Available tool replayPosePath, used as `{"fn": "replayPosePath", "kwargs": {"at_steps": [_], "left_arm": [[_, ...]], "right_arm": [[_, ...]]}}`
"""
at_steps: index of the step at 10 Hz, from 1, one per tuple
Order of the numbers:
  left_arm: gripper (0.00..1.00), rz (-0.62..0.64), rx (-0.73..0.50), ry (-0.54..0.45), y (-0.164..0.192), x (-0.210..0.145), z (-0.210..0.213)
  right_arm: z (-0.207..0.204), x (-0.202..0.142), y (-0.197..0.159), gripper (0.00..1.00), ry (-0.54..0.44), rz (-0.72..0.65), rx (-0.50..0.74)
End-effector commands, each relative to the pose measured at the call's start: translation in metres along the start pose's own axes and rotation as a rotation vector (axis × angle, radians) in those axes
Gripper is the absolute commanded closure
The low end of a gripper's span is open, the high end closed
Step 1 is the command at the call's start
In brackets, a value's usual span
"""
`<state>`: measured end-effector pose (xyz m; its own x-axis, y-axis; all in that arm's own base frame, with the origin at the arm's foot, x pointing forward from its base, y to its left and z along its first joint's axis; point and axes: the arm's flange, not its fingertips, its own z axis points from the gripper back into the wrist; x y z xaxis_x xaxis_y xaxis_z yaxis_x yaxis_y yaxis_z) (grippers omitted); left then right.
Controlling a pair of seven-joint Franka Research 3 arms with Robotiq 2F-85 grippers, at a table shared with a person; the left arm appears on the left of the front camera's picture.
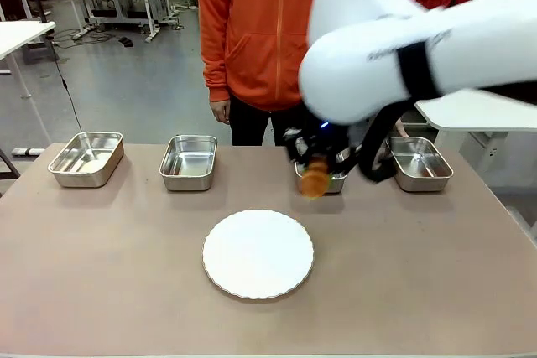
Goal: Place the bread in the container.
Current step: Place the Butter Roll into the Airtight Container indicated by the human.
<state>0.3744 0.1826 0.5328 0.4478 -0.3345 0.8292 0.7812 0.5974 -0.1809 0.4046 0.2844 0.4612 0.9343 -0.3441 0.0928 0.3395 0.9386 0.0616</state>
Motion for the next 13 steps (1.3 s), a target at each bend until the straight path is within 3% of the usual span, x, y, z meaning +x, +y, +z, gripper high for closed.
{"fn": "replayPosePath", "kwargs": {"at_steps": [1,4,5,6,11,13], "left_arm": [[0.00,-0.007,-0.009,-0.017,-0.001,0.001,0.000],[0.00,-0.007,-0.009,-0.017,-0.001,0.001,0.000],[0.00,-0.007,-0.009,-0.017,-0.001,0.001,0.000],[0.00,-0.007,-0.009,-0.017,-0.001,0.001,0.000],[0.00,-0.007,-0.009,-0.017,-0.001,0.001,0.000],[0.00,-0.007,-0.009,-0.017,-0.001,0.001,0.000]], "right_arm": [[0.000,0.044,-0.048,0.57,0.004,0.175,-0.034],[-0.013,0.094,-0.095,0.57,-0.029,0.307,-0.015],[-0.019,0.103,-0.099,0.57,0.019,0.332,0.026],[-0.005,0.091,-0.094,0.57,-0.003,0.268,-0.046],[-0.010,0.094,-0.095,0.57,0.001,0.293,-0.035],[0.010,0.130,-0.133,0.57,-0.060,0.281,-0.055]]}}
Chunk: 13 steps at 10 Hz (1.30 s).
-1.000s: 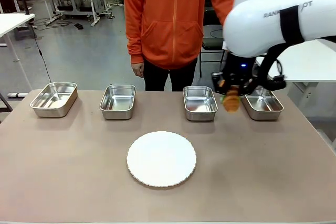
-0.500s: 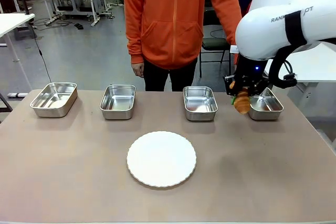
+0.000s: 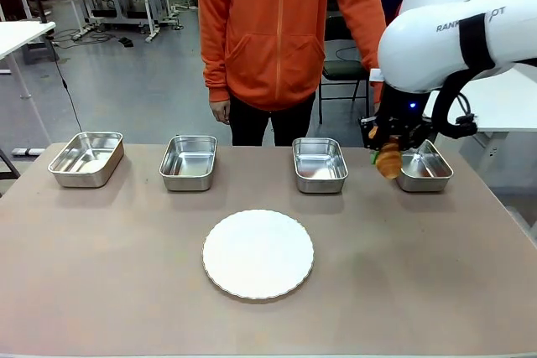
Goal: Place the bread in the container.
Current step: Place the Butter Roll into the Airtight Container indicated by the human.
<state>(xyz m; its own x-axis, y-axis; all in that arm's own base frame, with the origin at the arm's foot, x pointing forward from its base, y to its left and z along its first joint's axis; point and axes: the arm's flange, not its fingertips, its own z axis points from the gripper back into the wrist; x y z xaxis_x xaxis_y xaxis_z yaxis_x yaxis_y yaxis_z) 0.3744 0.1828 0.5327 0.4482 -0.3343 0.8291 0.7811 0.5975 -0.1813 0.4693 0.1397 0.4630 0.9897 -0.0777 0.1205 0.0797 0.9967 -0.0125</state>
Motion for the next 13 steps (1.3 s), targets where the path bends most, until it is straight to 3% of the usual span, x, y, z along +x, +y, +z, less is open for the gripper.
{"fn": "replayPosePath", "kwargs": {"at_steps": [1,5,8,9,10,11,13], "left_arm": [[0.00,-0.008,-0.009,-0.017,-0.001,0.001,0.000],[0.00,-0.008,-0.009,-0.017,-0.001,0.001,0.000],[0.00,-0.008,-0.009,-0.017,-0.001,0.001,0.000],[0.00,-0.008,-0.009,-0.017,-0.001,0.001,0.000],[0.00,-0.008,-0.009,-0.017,-0.001,0.001,0.000],[0.00,-0.008,-0.009,-0.017,-0.001,0.001,0.000],[0.00,-0.008,-0.009,-0.017,-0.001,0.001,0.000]], "right_arm": [[0.011,0.028,-0.048,0.57,-0.056,0.019,-0.026],[-0.022,0.085,-0.105,0.57,-0.084,0.177,-0.057],[-0.059,0.118,-0.106,0.57,-0.060,0.247,-0.037],[-0.066,0.119,-0.104,0.57,-0.053,0.247,-0.038],[-0.047,0.104,-0.104,0.57,-0.025,0.225,-0.102],[-0.072,0.111,-0.102,0.57,-0.051,0.227,-0.052],[-0.070,0.111,-0.102,0.57,-0.037,0.230,-0.059]]}}
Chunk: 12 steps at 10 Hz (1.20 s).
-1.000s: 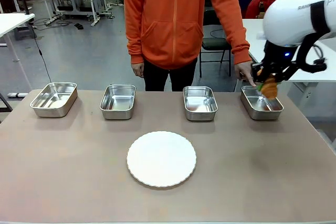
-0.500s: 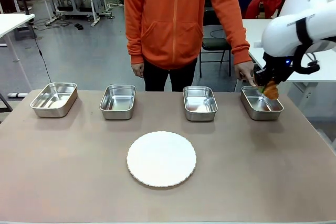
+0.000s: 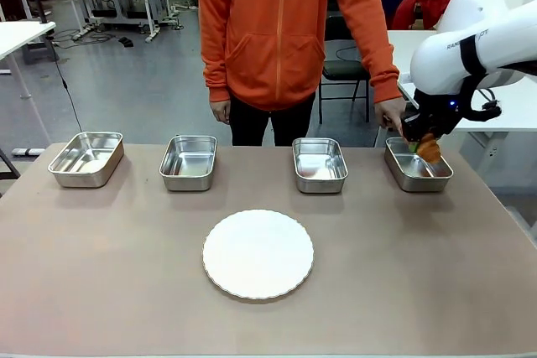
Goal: Place the bread in the container.
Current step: Place the Butter Roll into the Airtight Container indicated by the human.
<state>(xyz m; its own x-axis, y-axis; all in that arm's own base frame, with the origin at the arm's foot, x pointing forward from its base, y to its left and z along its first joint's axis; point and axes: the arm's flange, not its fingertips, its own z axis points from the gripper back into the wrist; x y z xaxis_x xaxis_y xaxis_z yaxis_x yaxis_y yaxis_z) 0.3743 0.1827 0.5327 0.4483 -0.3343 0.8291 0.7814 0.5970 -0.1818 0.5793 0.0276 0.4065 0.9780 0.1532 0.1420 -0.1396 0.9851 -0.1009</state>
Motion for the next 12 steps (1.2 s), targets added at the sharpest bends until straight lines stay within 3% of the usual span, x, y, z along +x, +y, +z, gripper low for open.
{"fn": "replayPosePath", "kwargs": {"at_steps": [1,7,8,12], "left_arm": [[0.00,-0.008,-0.008,-0.017,-0.001,0.001,0.000],[0.00,-0.008,-0.008,-0.017,-0.001,0.001,0.000],[0.00,-0.008,-0.008,-0.017,-0.001,0.001,0.000],[0.00,-0.008,-0.008,-0.017,-0.001,0.001,0.000]], "right_arm": [[-0.011,0.011,-0.007,0.57,0.023,0.046,0.033],[-0.040,0.033,-0.018,0.57,-0.019,0.112,0.006],[-0.042,0.031,-0.019,0.00,-0.032,0.099,-0.002],[-0.040,0.032,-0.031,0.00,-0.023,0.078,0.011]]}}
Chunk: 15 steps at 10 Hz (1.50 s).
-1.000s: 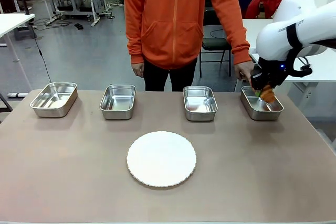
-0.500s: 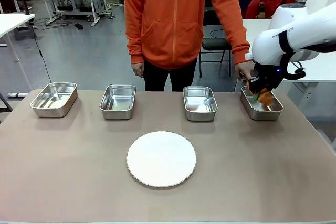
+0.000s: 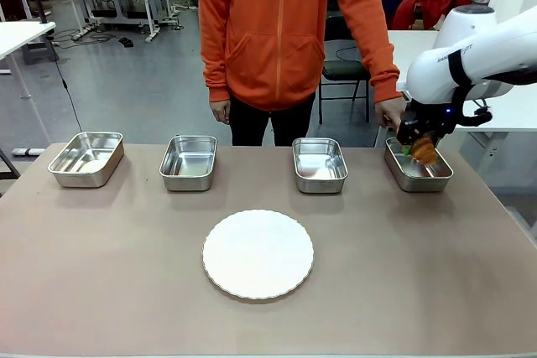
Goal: Place the bread in the container.
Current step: Place the Butter Roll into the Airtight Container indicated by the human.
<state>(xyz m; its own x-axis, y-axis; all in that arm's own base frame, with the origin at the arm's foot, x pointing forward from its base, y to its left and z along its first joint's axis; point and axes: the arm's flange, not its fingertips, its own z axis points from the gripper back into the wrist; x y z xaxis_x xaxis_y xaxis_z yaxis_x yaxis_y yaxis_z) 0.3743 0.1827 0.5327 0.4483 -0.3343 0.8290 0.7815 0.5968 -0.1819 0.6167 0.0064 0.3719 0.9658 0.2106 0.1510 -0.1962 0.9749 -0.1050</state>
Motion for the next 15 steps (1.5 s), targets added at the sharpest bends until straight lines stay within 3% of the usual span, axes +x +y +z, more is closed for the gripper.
{"fn": "replayPosePath", "kwargs": {"at_steps": [1,12,13,15], "left_arm": [[0.00,-0.008,-0.008,-0.017,-0.001,0.001,0.000],[0.00,-0.008,-0.008,-0.017,-0.001,0.001,0.000],[0.00,-0.008,-0.008,-0.017,-0.001,0.001,0.000],[0.00,-0.008,-0.008,-0.017,-0.001,0.001,0.000]], "right_arm": [[0.002,0.002,-0.011,0.00,0.001,0.011,0.009],[0.000,-0.001,-0.003,0.00,0.002,-0.006,-0.001],[-0.001,-0.001,-0.003,0.04,0.006,-0.005,0.000],[0.050,-0.045,0.019,0.00,-0.104,-0.112,-0.024]]}}
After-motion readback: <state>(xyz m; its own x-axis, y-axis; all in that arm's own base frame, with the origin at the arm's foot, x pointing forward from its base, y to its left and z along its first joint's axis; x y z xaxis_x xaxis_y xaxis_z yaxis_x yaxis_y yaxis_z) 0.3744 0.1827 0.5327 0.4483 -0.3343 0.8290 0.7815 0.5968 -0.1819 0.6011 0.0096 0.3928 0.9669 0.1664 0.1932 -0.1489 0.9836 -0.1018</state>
